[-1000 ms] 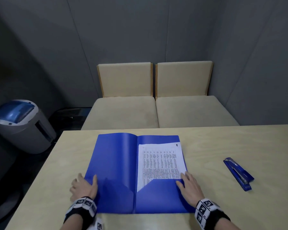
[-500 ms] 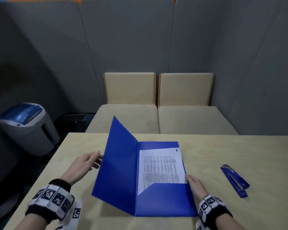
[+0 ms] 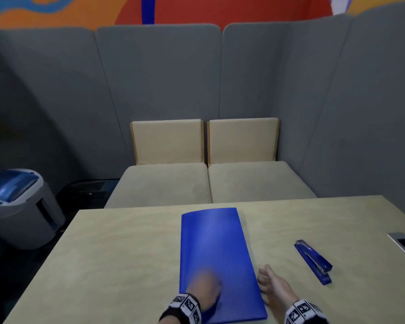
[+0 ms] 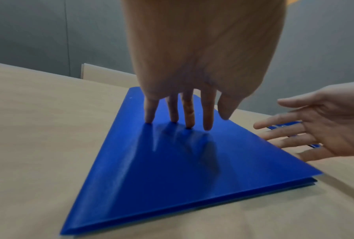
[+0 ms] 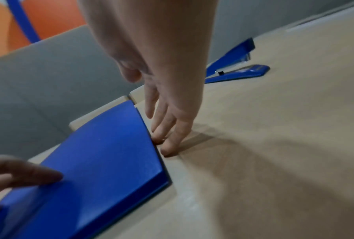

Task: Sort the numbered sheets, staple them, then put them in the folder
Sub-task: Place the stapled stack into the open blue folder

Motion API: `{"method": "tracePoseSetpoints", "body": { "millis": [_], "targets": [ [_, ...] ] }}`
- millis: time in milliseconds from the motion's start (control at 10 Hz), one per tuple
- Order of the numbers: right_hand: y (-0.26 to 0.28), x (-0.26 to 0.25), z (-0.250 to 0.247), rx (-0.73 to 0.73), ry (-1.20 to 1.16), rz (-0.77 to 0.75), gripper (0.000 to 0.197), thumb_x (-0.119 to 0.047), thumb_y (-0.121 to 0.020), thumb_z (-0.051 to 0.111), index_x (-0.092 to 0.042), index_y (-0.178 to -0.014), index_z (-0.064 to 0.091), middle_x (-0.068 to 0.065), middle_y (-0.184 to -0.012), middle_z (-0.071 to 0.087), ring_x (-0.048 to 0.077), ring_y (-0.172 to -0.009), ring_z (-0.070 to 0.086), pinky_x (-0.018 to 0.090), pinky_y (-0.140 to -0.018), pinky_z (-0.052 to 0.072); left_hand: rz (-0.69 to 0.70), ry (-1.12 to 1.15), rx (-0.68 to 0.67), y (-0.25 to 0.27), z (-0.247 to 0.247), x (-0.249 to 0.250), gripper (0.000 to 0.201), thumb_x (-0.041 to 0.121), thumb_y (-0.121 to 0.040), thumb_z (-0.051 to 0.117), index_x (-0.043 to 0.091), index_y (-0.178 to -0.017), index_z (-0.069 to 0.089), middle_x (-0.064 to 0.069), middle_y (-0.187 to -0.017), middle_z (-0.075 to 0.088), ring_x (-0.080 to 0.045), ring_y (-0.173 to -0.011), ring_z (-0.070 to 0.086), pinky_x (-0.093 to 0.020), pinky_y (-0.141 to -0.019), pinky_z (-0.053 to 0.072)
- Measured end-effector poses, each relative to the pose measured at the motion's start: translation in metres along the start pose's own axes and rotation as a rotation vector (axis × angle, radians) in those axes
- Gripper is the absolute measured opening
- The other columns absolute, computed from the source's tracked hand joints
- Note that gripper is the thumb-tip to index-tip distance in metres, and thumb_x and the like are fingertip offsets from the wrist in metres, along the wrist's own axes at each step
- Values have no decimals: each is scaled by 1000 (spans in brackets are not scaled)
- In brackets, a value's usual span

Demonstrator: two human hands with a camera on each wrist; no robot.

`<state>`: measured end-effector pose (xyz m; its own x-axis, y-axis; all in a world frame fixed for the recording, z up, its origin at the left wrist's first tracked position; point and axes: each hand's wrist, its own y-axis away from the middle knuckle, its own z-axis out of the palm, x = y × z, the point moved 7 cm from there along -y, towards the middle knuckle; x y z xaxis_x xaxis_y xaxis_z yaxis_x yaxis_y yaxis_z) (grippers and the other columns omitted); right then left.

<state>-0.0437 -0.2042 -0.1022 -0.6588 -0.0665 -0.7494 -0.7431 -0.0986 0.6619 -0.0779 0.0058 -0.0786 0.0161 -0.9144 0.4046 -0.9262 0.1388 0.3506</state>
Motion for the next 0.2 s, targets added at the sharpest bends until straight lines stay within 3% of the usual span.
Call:
{"method": "tracePoseSetpoints", "body": {
  "millis": [100, 200],
  "targets": [
    [7, -8, 9, 19, 282, -56, 49, -47, -91, 49, -8, -118, 60, 12, -111, 65, 26, -96, 58, 32, -80, 44, 33, -63, -58, -1, 9, 2, 35, 37, -93, 44, 23, -122, 57, -7, -128, 43, -27, -121, 45, -37, -103, 38],
    [18, -33, 20, 39, 819, -186, 37, -34, -96, 47, -14, -125, 56, 5, -130, 57, 19, -119, 54, 21, -92, 38, 14, 11, -146, -4, -16, 7, 32, 32, -91, 49, 15, -115, 63, -12, -115, 55, -30, -115, 53, -36, -98, 44]
  ]
}}
